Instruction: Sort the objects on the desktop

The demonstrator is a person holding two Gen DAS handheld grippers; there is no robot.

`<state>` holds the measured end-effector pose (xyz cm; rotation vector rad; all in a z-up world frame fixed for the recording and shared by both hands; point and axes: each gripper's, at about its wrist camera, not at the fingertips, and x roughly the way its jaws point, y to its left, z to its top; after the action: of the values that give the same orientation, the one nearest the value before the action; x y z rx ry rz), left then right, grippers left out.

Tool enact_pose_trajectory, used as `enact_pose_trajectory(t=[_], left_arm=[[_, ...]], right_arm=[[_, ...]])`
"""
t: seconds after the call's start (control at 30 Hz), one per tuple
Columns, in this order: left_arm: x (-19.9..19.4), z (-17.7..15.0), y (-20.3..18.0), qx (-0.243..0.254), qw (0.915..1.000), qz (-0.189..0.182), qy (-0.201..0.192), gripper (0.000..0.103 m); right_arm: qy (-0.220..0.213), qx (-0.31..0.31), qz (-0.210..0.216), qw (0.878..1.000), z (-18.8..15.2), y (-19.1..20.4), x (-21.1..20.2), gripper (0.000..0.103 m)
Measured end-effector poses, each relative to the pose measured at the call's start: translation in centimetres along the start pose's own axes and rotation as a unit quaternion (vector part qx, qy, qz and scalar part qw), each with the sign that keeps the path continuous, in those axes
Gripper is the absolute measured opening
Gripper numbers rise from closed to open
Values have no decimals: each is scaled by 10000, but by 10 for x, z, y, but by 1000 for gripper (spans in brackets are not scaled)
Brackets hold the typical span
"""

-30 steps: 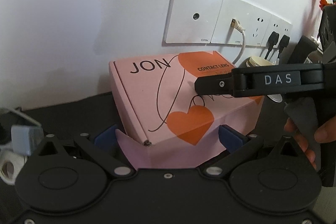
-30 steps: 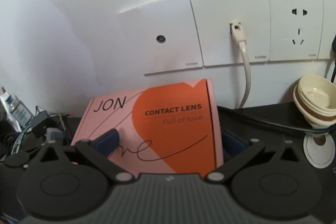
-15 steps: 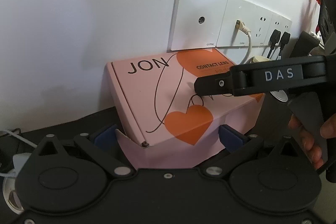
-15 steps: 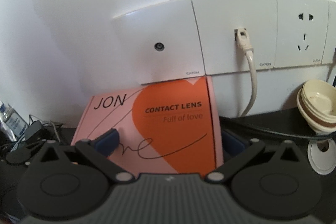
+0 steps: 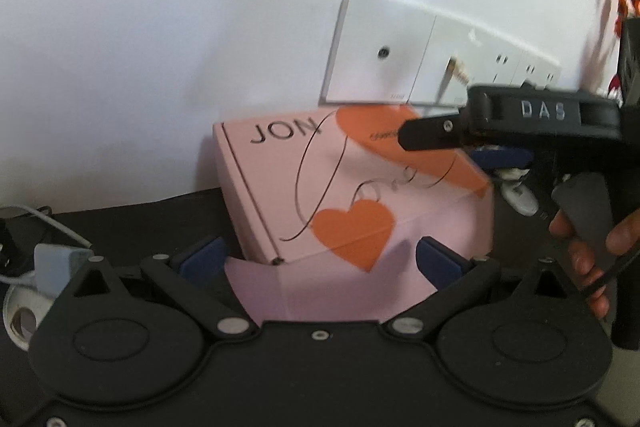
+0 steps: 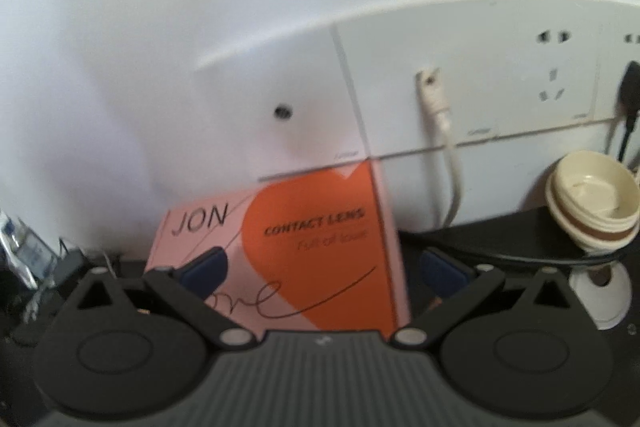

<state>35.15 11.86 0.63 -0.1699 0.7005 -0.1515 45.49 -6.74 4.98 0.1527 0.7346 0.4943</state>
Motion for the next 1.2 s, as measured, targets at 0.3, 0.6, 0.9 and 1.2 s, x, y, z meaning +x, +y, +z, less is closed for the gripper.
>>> enact_pose_trajectory(t=[0.3, 0.6, 0.9, 1.2], left_arm=[[-29, -14, -20, -66, 9999, -67, -62, 103], [-66, -41, -33, -29, 9999, -91, -89, 103], [-111, -67, -44, 21, 9998, -81, -171, 103], [-145, -93, -45, 81, 9998, -82, -182, 103]], right_arm=[[-148, 14, 9, 9999, -16, -5, -34, 102], [-274, -164, -48, 9995, -47, -4, -78, 102], [-259, -144, -228, 9993, -69, -5, -115, 102], [-213, -522, -185, 9982, -101, 9, -145, 102]])
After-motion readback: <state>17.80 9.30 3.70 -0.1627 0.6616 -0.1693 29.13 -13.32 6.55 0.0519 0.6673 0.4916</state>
